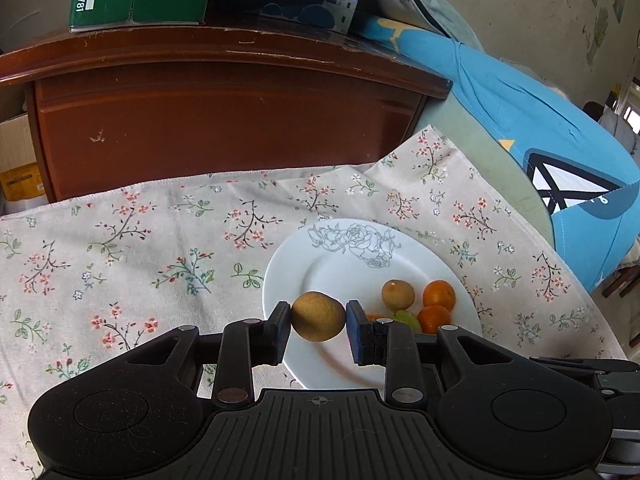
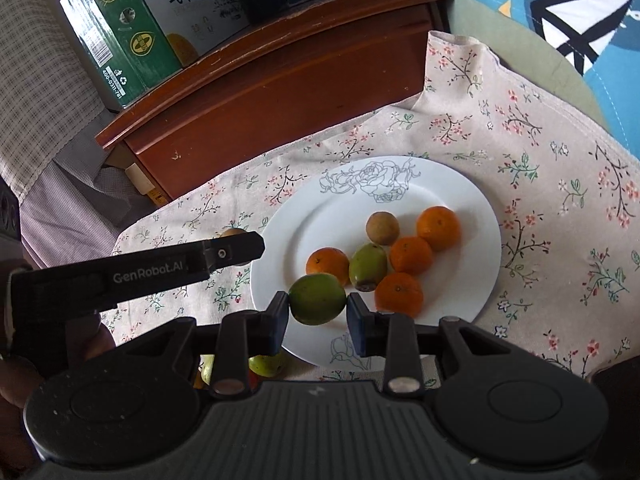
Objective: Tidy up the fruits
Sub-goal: 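Set the lime and kiwi on the plate and open both grippers, then withdraw both grippers from the plate toward the remaining fruits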
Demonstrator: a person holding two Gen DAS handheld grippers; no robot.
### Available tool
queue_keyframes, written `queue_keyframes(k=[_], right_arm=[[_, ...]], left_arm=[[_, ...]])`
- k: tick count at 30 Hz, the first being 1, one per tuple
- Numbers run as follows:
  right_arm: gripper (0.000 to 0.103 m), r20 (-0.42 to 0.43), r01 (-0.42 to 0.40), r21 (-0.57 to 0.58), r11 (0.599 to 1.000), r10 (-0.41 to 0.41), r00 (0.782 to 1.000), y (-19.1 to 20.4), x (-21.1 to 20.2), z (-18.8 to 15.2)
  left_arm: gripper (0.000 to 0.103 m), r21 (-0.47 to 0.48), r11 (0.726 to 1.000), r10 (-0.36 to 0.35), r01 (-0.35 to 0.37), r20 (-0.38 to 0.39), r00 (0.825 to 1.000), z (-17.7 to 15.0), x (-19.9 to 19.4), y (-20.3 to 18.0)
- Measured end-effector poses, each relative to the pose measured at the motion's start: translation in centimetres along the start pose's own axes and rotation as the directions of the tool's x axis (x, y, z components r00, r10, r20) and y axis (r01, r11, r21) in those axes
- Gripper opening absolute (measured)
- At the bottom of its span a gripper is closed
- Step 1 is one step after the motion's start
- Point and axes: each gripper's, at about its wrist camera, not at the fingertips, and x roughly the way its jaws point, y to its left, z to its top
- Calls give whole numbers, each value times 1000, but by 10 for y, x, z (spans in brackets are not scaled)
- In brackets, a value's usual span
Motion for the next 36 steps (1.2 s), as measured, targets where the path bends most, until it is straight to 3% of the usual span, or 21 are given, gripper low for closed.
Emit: queue_keyframes(k=[12,14,15,16,20,36], right_arm=[[35,25,29,-5,1000,-29,999,0,9,4],[35,32,27,-4,1000,-27,999,1,7,6],[35,35,27,-5,1000,-27,999,1,6,6],[35,36,27,-6,1000,-27,999,1,5,6],[35,35,23,-8,1000,-23,999,2,3,6],[36,35,-1,7,1000,0,999,1,-9,2]], left_arm=[[31,27,1000,-8,8,-10,1000,4,17,-8],[48,33,999,9,-9,3,1000,6,13,-9],[69,32,999,33,-34,19,999,8,10,-10],[77,33,998,48,-49,34,998,8,6,-9],[77,45,996,68,-71,66,996,16,-10,-8],[79,29,986,167,-167,23,986,3,-55,14]])
